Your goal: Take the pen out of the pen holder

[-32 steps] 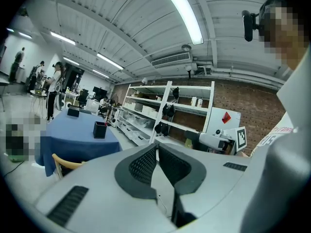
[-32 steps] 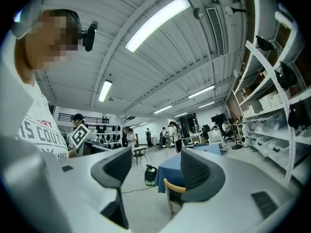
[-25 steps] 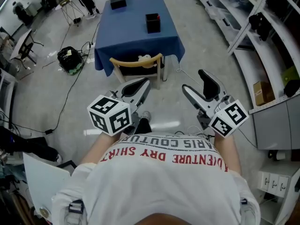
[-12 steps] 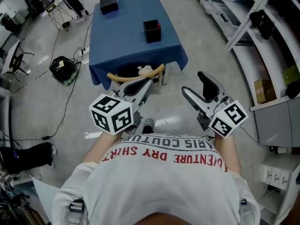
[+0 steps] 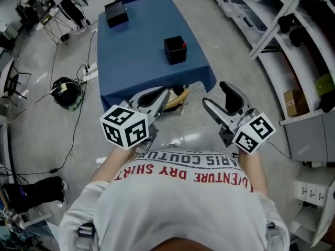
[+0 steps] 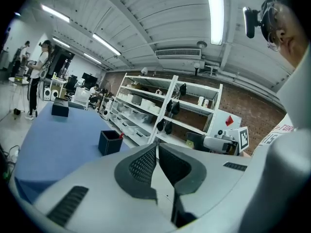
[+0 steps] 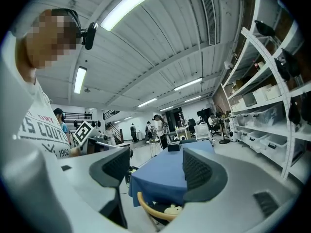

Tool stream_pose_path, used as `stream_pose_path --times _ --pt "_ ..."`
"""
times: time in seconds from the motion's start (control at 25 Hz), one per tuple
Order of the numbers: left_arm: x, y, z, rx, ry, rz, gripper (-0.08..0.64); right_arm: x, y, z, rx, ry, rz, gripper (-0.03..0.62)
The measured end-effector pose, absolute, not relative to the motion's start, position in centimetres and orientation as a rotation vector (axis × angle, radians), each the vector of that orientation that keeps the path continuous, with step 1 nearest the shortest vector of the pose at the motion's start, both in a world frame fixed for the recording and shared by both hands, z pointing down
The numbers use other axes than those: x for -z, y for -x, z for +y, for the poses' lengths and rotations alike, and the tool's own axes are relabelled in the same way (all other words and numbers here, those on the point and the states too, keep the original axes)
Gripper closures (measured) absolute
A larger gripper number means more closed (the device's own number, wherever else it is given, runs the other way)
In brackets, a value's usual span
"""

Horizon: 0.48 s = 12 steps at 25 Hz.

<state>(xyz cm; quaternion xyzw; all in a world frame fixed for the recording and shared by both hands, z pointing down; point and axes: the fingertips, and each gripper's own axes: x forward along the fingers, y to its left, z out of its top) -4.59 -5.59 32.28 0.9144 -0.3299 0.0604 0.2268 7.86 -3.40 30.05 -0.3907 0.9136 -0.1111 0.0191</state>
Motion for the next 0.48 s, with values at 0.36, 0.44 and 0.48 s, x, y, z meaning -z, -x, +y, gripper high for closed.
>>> stream_pose_path --times 0.36,0.44,0.48 --pt "-34.1 6.6 -10.7 -0.196 -2.536 -0.844 0.522 -31.5 -6.0 -8.0 0.369 1.313 2.803 0.267" --pt "-34.8 6.8 -11.4 -0.204 -2.527 -0.838 0.522 -32.0 -5.9 -8.7 0.388 1.326 2.804 0.267" --pt "-35.1 6.8 -11.6 -0.207 -2.521 -0.837 0.522 -32.3 -6.0 -9.0 0.400 1.331 2.802 0.268"
